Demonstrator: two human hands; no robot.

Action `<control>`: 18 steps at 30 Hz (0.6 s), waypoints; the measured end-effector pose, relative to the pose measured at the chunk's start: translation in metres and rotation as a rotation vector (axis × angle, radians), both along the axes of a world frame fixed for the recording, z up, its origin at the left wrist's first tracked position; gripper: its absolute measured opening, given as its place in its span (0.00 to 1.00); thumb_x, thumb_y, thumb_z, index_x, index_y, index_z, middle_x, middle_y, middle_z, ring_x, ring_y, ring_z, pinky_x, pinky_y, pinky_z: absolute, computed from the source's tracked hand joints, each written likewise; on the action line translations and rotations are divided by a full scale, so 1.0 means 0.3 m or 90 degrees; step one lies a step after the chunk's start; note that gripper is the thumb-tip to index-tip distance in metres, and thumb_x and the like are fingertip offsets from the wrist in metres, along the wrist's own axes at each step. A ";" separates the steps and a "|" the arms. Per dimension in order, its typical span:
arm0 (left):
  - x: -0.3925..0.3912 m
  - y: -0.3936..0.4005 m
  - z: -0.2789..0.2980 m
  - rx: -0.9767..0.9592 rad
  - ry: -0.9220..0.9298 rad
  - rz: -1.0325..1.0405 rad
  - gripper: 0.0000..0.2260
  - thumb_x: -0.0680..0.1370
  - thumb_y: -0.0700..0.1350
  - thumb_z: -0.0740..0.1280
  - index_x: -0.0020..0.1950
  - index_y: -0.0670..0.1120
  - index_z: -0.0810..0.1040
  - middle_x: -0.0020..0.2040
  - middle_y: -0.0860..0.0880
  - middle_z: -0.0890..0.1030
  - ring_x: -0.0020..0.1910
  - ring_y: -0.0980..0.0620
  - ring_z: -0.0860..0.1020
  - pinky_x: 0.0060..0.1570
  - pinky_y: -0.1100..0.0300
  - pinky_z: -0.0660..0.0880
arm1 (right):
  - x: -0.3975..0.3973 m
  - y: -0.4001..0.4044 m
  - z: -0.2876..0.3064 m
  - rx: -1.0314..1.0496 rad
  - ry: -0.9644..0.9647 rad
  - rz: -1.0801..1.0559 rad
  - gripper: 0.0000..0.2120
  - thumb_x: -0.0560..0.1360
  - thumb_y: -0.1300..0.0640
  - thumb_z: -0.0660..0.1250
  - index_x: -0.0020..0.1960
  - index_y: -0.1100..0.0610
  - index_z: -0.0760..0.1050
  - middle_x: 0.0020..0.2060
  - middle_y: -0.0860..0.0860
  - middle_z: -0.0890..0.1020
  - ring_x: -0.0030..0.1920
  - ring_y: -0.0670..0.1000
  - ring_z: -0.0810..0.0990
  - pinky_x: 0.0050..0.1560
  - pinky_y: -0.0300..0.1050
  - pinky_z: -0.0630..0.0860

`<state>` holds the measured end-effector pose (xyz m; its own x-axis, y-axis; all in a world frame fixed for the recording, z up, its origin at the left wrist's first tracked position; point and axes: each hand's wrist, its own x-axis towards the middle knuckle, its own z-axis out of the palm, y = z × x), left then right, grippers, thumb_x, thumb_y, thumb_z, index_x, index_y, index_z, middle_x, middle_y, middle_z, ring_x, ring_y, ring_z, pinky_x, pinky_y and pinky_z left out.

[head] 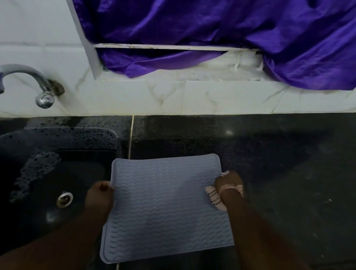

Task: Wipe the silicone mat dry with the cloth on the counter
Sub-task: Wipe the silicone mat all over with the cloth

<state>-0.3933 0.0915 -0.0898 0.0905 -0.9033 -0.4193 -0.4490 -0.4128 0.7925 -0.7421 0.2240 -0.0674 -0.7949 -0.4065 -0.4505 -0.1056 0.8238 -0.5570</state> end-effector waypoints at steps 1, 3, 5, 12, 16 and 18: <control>-0.003 0.008 -0.001 -0.017 -0.002 0.002 0.03 0.79 0.40 0.68 0.50 0.45 0.80 0.47 0.45 0.82 0.48 0.44 0.80 0.48 0.49 0.77 | -0.014 0.008 0.004 0.000 0.001 -0.002 0.15 0.77 0.58 0.65 0.62 0.63 0.78 0.59 0.61 0.81 0.58 0.61 0.80 0.48 0.43 0.72; -0.014 0.021 0.003 -0.033 -0.002 0.006 0.02 0.78 0.41 0.68 0.50 0.46 0.79 0.45 0.46 0.82 0.47 0.44 0.81 0.45 0.52 0.76 | -0.049 0.025 0.011 0.003 -0.010 -0.017 0.16 0.77 0.58 0.65 0.61 0.64 0.78 0.59 0.62 0.81 0.58 0.61 0.80 0.48 0.42 0.72; -0.031 0.021 0.003 -0.035 0.013 -0.007 0.02 0.79 0.41 0.69 0.50 0.46 0.79 0.45 0.45 0.83 0.45 0.44 0.81 0.42 0.52 0.77 | -0.085 0.038 0.013 0.016 -0.017 -0.036 0.16 0.77 0.58 0.65 0.61 0.65 0.79 0.59 0.62 0.81 0.60 0.61 0.80 0.50 0.42 0.72; -0.111 -0.011 -0.008 0.035 0.035 0.012 0.05 0.78 0.38 0.67 0.47 0.47 0.80 0.46 0.45 0.83 0.46 0.44 0.82 0.48 0.48 0.82 | -0.172 0.036 0.022 0.052 -0.012 -0.024 0.17 0.79 0.57 0.63 0.64 0.65 0.77 0.62 0.60 0.80 0.63 0.60 0.79 0.48 0.43 0.71; -0.103 -0.017 -0.004 0.068 0.049 0.030 0.05 0.76 0.38 0.70 0.48 0.47 0.81 0.47 0.46 0.83 0.45 0.46 0.82 0.42 0.52 0.81 | -0.184 0.030 0.018 0.039 0.012 -0.040 0.16 0.77 0.58 0.65 0.61 0.65 0.78 0.59 0.62 0.81 0.59 0.62 0.80 0.46 0.44 0.72; -0.084 -0.006 -0.006 0.053 0.048 0.042 0.05 0.75 0.39 0.73 0.49 0.48 0.81 0.47 0.47 0.83 0.45 0.48 0.82 0.39 0.55 0.79 | -0.156 0.039 0.016 0.041 0.055 -0.036 0.17 0.77 0.58 0.65 0.61 0.66 0.77 0.60 0.64 0.80 0.60 0.64 0.80 0.51 0.49 0.76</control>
